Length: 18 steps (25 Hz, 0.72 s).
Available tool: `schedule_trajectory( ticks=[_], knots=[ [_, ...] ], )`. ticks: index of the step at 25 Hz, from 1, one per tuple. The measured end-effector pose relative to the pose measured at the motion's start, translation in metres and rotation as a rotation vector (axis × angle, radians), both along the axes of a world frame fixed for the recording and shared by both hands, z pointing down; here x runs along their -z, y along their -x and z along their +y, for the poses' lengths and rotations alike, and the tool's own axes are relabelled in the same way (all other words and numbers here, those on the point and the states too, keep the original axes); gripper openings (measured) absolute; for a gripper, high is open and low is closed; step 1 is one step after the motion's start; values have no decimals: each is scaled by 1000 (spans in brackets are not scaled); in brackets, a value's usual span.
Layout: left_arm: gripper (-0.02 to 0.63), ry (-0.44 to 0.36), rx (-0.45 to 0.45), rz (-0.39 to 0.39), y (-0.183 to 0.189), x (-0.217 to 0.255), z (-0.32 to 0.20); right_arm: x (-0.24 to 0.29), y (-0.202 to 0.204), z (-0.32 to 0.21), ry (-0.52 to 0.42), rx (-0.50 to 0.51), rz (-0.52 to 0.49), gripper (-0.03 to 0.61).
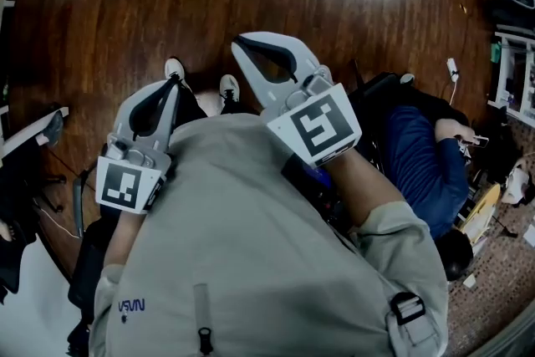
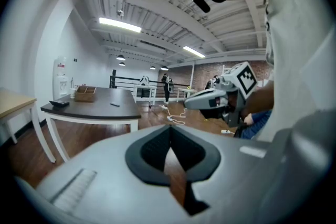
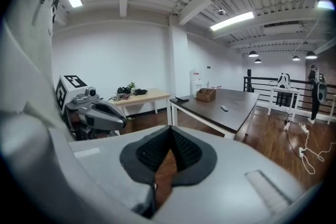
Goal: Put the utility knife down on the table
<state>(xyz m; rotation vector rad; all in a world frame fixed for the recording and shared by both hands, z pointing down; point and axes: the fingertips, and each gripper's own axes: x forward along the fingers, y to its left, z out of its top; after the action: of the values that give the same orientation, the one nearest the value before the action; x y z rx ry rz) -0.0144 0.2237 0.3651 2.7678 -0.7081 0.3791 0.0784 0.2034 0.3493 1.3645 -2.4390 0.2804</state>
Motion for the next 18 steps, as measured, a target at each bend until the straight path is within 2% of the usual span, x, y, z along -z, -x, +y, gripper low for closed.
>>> schedule_trajectory(
  ticks=[6,15,18],
  knots=[
    [2,-1,5,5,-3,-1,-1,4,2,5,-19,35,10,-2],
    [2,-1,0,10,-10,1,-4,2,-1,4,-9,27,6,-2],
    [2,-25,-24,-6,-11,-2,-3,5,-5,4,-20,16,-7,-2]
  ],
)
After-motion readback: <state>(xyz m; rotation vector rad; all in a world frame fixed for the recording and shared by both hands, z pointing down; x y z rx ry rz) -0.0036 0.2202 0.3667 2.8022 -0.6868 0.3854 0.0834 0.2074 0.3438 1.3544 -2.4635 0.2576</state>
